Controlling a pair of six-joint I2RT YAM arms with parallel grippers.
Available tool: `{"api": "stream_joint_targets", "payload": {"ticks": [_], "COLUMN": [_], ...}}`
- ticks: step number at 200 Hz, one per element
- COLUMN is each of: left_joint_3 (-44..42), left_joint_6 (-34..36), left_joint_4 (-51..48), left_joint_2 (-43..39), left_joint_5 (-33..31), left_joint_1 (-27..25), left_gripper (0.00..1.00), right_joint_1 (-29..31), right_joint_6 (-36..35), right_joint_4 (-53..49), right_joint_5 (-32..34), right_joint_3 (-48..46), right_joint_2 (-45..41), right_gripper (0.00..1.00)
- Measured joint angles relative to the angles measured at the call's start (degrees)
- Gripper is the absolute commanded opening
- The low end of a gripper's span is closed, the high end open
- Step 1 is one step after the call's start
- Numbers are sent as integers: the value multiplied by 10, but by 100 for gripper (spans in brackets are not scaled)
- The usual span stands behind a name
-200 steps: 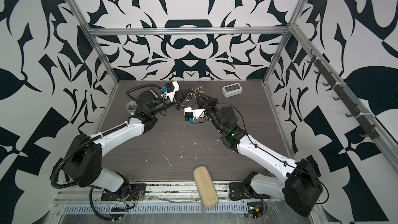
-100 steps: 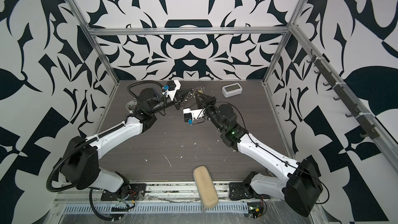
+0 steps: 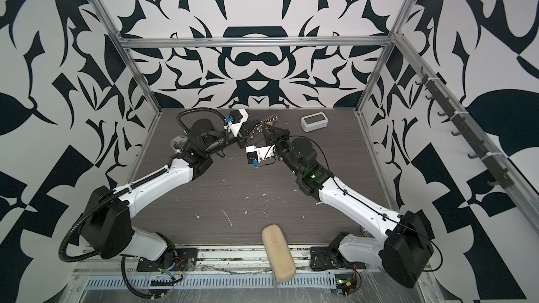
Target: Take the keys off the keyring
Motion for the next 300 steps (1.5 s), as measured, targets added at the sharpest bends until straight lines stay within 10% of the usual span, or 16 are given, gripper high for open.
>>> {"api": "stream_joint_targets", "payload": {"ticks": [300], "left_joint_3": [-56], "left_joint_6": [21], "left_joint_4": [41], "left_joint_2": [-46], "left_joint_5": [-30], "left_joint_1": [-3], "left_gripper": [0], "right_joint_1": [-38], "right_joint_6": [147], "right_joint_4": [-116], "right_joint_5": [-153], "right_joint_3": [97], "right_joint_2": [34], "right_gripper": [0]}}
